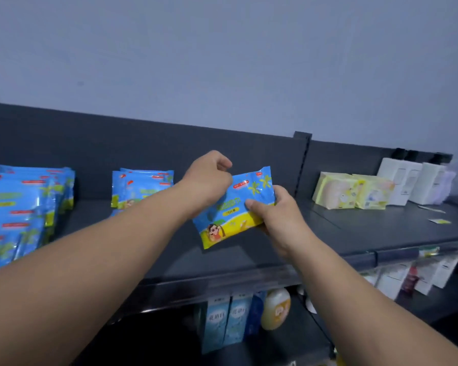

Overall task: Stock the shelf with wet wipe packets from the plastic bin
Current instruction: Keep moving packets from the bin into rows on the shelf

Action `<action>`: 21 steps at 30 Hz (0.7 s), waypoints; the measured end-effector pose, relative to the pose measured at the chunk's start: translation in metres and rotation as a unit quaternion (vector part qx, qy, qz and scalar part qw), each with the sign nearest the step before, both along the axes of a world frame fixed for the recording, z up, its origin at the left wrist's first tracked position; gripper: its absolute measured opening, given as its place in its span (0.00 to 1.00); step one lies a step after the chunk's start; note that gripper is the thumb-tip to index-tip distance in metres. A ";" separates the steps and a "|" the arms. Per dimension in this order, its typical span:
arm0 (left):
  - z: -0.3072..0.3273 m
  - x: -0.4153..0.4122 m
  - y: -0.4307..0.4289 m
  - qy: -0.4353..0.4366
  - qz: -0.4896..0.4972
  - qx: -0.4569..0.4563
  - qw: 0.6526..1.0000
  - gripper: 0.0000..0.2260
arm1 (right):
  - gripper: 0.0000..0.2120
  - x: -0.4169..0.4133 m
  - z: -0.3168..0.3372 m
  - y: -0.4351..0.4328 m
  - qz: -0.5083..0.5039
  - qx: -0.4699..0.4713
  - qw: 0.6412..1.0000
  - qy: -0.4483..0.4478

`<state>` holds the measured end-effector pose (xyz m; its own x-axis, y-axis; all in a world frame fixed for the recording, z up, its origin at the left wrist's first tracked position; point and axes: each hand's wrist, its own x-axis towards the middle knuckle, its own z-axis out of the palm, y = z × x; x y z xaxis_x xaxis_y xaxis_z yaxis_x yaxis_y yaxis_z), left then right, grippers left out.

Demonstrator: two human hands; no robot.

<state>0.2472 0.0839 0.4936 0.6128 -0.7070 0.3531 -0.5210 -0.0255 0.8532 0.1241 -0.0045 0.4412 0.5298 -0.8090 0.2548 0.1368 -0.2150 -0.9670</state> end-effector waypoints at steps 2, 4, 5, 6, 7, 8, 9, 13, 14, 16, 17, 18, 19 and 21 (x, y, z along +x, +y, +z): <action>-0.005 0.029 0.013 0.003 0.057 0.025 0.998 0.18 | 0.11 0.023 -0.002 0.006 0.033 0.027 0.999 -0.014; -0.011 0.052 0.031 0.060 0.070 0.063 0.994 0.24 | 0.10 0.045 -0.004 0.013 0.062 0.053 0.996 -0.025; -0.014 0.060 0.041 0.102 0.066 0.084 0.989 0.25 | 0.10 0.055 -0.005 0.016 0.074 0.064 0.995 -0.026; -0.018 0.068 0.049 0.142 0.060 0.102 0.983 0.24 | 0.09 0.064 -0.007 0.020 0.089 0.079 0.993 -0.026; -0.023 0.077 0.056 0.174 0.059 0.118 0.976 0.22 | 0.09 0.074 -0.009 0.024 0.108 0.099 0.989 -0.031; -0.027 0.084 0.062 0.205 0.057 0.123 0.969 0.19 | 0.09 0.082 -0.011 0.028 0.129 0.122 0.983 -0.037; -0.030 0.091 0.068 0.235 0.053 0.110 0.964 0.15 | 0.09 0.091 -0.014 0.031 0.149 0.143 0.977 -0.044; -0.039 0.116 0.086 0.280 0.052 0.057 0.957 0.22 | 0.10 0.116 -0.021 0.040 0.212 0.198 0.956 -0.042; -0.041 0.121 0.090 0.272 0.062 0.057 0.959 0.20 | 0.11 0.121 -0.023 0.041 0.217 0.194 0.957 -0.017; -0.046 0.132 0.097 0.249 0.100 0.067 0.961 0.17 | 0.12 0.131 -0.028 0.043 0.217 0.160 0.961 0.056; -0.048 0.138 0.100 0.237 0.116 0.078 0.961 0.17 | 0.12 0.136 -0.031 0.043 0.213 0.138 0.963 0.093; -0.051 0.142 0.102 0.225 0.130 0.094 0.961 0.17 | 0.12 0.141 -0.035 0.043 0.210 0.114 0.963 0.128; -0.053 0.147 0.104 0.209 0.142 0.109 0.961 0.16 | 0.12 0.145 -0.037 0.044 0.208 0.091 0.962 0.153; -0.059 0.150 0.106 0.178 0.156 0.144 0.961 0.13 | 0.12 0.150 -0.041 0.047 0.209 0.059 0.960 0.178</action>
<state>0.3972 0.1895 0.4347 0.8561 -0.5068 -0.1016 -0.1256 -0.3945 0.9103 0.2743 0.0424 0.4007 0.8506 -0.5192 -0.0834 -0.1573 -0.0999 -0.9825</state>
